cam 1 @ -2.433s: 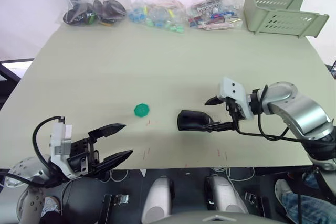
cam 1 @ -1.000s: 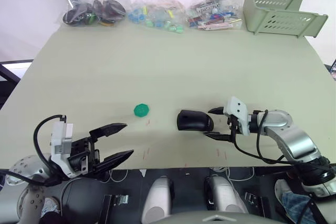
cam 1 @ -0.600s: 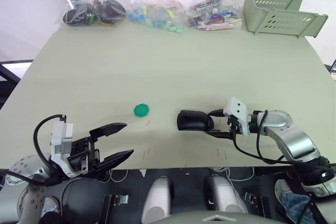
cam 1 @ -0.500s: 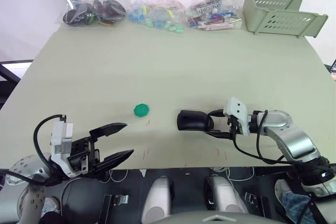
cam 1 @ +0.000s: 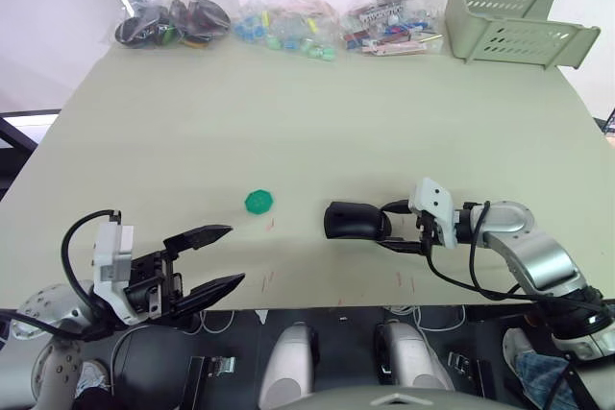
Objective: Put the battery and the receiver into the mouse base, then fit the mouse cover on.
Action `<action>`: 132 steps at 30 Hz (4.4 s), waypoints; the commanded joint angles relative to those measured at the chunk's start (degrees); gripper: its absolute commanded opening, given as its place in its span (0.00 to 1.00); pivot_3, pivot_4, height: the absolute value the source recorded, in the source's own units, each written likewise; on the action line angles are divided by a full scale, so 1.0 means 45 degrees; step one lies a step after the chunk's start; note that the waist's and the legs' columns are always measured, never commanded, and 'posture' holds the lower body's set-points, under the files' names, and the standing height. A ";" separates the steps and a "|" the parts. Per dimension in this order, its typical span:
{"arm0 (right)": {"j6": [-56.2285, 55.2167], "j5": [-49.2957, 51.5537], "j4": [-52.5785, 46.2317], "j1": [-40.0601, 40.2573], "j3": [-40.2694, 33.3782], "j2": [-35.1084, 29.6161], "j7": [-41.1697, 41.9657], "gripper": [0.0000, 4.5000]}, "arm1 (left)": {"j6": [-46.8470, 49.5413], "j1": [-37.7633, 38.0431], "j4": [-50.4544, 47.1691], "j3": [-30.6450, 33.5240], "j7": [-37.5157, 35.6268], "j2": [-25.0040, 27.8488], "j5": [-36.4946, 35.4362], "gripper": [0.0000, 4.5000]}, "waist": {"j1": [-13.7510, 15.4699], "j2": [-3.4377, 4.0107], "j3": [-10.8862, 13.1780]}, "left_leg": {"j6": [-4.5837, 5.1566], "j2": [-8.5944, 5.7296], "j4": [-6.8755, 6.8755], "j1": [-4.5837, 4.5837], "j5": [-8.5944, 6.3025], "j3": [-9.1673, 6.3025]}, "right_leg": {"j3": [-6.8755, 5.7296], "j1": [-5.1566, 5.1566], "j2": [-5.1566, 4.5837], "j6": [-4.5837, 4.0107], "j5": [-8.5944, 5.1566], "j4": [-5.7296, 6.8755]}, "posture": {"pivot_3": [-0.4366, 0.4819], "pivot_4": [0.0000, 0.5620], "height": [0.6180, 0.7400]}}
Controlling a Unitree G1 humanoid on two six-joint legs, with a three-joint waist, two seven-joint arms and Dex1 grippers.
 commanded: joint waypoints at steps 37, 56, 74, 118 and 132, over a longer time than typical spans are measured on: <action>0.1880 0.0106 -0.1428 -0.2657 0.0275 -0.1164 0.1410 0.69 | -0.0297 0.0192 -0.0265 -0.0006 0.0187 -0.0152 -0.0027 1.00 | -0.0015 0.0003 0.0002 | 0.0000 0.0001 0.0002 0.0003 0.0000 -0.0005 | 0.0002 -0.0002 -0.0001 0.0001 0.0002 0.0004 | 0.48 0.27 1.00; 0.4430 -0.0642 -0.1673 -0.4840 0.2281 -0.1643 0.1763 0.69 | -0.0434 0.0662 -0.0469 0.0067 0.0269 -0.0326 -0.0056 1.00 | 0.0004 0.0003 0.0002 | 0.0000 0.0000 -0.0001 -0.0003 0.0000 -0.0013 | -0.0003 -0.0003 -0.0007 -0.0006 -0.0001 -0.0003 | 0.48 0.27 1.00; 0.5315 -0.0903 -0.1680 -0.4782 0.2461 -0.1630 0.1296 0.69 | -0.0421 0.0679 -0.0463 0.0072 0.0228 -0.0281 -0.0065 1.00 | -0.0003 0.0003 0.0002 | 0.0000 0.0001 -0.0001 -0.0002 0.0000 -0.0014 | -0.0004 -0.0004 -0.0007 -0.0007 -0.0002 -0.0002 | 0.48 0.27 1.00; 0.6480 -0.0859 -0.2009 -0.5204 0.3133 -0.1373 0.0926 0.69 | -0.0402 0.0917 -0.0647 0.0092 0.0348 -0.0327 -0.0099 1.00 | -0.0012 0.0003 0.0002 | 0.0000 0.0003 -0.0002 -0.0002 -0.0001 -0.0025 | -0.0003 -0.0007 -0.0009 -0.0008 -0.0002 -0.0004 | 0.48 0.27 1.00; 0.6525 -0.0855 -0.2151 -0.5184 0.3282 -0.1428 0.0877 0.69 | -0.0418 0.0900 -0.0576 0.0099 0.0298 -0.0300 -0.0096 1.00 | -0.0015 0.0004 0.0003 | 0.0000 0.0004 -0.0003 -0.0002 -0.0001 -0.0025 | -0.0003 -0.0010 -0.0010 -0.0008 -0.0003 -0.0005 | 0.48 0.27 1.00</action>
